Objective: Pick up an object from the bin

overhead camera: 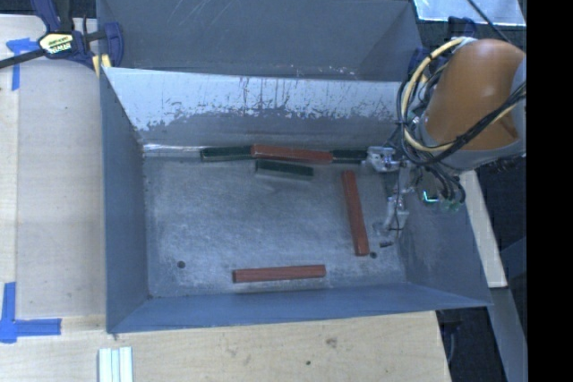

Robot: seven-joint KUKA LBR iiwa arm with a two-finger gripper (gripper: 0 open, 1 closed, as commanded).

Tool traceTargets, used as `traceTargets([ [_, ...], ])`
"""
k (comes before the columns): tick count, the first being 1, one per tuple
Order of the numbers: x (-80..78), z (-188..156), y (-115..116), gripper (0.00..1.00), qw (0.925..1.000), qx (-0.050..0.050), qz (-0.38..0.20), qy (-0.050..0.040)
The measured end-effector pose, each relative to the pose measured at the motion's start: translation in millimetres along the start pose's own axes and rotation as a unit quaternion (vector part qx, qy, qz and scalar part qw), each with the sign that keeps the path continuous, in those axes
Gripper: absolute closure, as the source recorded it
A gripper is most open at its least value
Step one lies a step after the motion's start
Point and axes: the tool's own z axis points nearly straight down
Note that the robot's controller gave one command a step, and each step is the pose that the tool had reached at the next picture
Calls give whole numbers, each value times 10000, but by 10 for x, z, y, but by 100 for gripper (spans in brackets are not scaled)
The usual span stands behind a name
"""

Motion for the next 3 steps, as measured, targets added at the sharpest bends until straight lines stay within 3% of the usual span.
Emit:
traceTargets([
  [1,-20,-45,2,0,10000,6,-12,-41],
  [2,197,257,-56,0,9948,16,-1015,-86],
  [3,302,543,-102,0,9865,29,-1634,-46],
])
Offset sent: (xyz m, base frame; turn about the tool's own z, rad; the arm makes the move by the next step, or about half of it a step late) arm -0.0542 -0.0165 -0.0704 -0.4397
